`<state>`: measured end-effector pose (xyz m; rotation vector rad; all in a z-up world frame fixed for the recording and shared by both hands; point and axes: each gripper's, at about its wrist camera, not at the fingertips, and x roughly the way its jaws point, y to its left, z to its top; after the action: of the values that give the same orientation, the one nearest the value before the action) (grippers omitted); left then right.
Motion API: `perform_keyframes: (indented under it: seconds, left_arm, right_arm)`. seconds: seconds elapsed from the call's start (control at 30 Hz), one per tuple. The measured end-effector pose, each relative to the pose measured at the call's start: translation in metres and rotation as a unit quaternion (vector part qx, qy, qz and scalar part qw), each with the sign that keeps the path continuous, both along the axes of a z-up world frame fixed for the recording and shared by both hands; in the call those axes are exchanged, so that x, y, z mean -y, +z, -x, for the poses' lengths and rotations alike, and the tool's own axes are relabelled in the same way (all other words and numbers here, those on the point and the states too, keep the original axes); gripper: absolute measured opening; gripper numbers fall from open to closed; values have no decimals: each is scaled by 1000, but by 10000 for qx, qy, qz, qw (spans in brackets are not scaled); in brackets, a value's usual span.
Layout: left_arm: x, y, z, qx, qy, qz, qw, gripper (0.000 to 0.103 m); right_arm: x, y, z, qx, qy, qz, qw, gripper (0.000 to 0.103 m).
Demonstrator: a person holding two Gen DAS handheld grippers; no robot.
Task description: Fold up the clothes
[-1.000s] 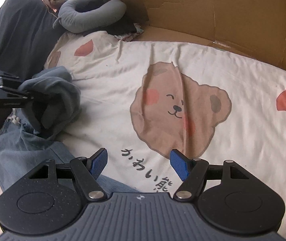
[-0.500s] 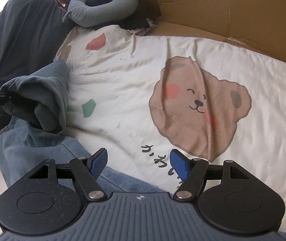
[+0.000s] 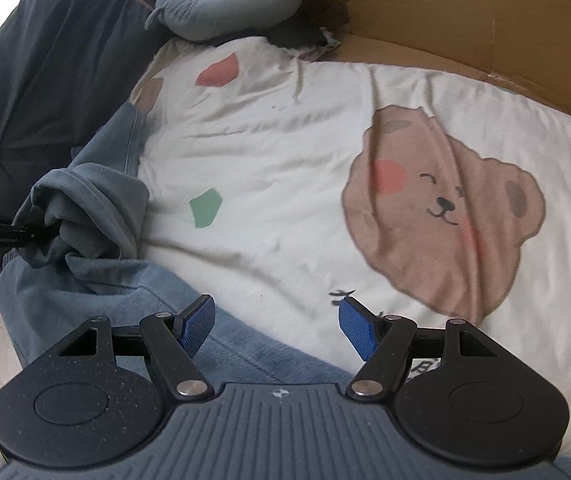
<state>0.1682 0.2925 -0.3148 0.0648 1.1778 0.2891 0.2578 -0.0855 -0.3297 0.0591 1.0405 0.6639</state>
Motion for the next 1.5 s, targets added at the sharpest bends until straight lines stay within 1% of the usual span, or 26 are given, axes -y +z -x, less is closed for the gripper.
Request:
perform_keyframes:
  seconds: [0.03, 0.27, 0.33, 0.47, 0.6, 0.73, 0.83, 0.9, 0.93, 0.97, 1.03, 1.1, 1.2, 1.23, 1.27, 1.3, 1.33, 1.37, 1.47, 1.5]
  left_arm:
    - [0, -2, 1, 10, 16, 11, 10000, 12]
    - [-6, -8, 6, 115, 58, 160, 9998, 12]
    - [-7, -8, 7, 148, 66, 197, 9997, 12]
    - [-7, -8, 7, 213, 95, 227, 9995, 12]
    - [-10, -7, 8, 290, 168, 323, 9989, 12]
    - [-12, -4, 10, 385, 157, 326, 9986, 12]
    - [-12, -2, 11, 475, 113, 278, 9984, 12]
    - [-14, -1, 13, 546, 150, 304, 9979, 12]
    - [-15, 0, 13, 582, 166, 311, 9977, 12]
    - [-15, 1, 14, 616, 170, 303, 9975, 12]
    - [-15, 3, 16, 681, 154, 210, 9973, 12]
    - [-15, 7, 16, 785, 192, 83, 9967, 12]
    - [-18, 12, 16, 910, 261, -6, 9955, 12]
    - [-19, 13, 16, 932, 279, 12, 9953, 12]
    - [-20, 13, 15, 949, 296, 55, 9950, 12]
    - [-21, 14, 15, 1004, 307, 126, 9944, 12]
    - [-22, 17, 17, 1135, 325, 208, 9928, 13]
    - [-24, 20, 20, 1301, 355, 270, 9905, 13]
    - [-30, 35, 30, 1891, 492, 383, 9800, 14]
    - [-32, 40, 33, 2079, 547, 410, 9758, 16]
  right_arm:
    - [-2, 0, 1, -1, 37, 0, 10000, 74]
    - [-37, 3, 3, 215, 970, -48, 9950, 74]
    - [-50, 3, -3, 255, 1077, -84, 9938, 74]
    - [-83, 5, -11, 297, 1389, -322, 9893, 74]
    - [-121, 4, -11, 328, 1846, -562, 9807, 74]
    - [-150, -2, -11, 501, 2049, -468, 9764, 72]
    - [-164, -7, -12, 584, 2220, -377, 9726, 65]
    - [-170, -13, -15, 631, 2128, -283, 9746, 64]
    - [-173, -16, -16, 655, 2082, -236, 9756, 61]
    - [-176, -19, -17, 679, 2035, -189, 9765, 54]
    - [-181, -24, -20, 727, 1943, -96, 9782, 44]
    - [-187, -30, -22, 765, 1853, -3, 9797, 44]
    - [-189, -43, -27, 409, 1903, 91, 9808, 44]
    - [-190, -44, -26, 388, 1941, 93, 9802, 44]
    - [-191, -45, -25, 366, 1978, 96, 9795, 39]
    - [-193, -46, -24, 345, 2019, 96, 9787, 33]
    - [-193, -45, -25, 317, 2113, 57, 9769, 16]
    - [-193, -43, -26, 294, 2201, 19, 9750, 3]
    - [-188, -30, -24, 425, 2198, -39, 9746, 2]
    - [-186, -26, -25, 417, 2158, -95, 9755, 2]
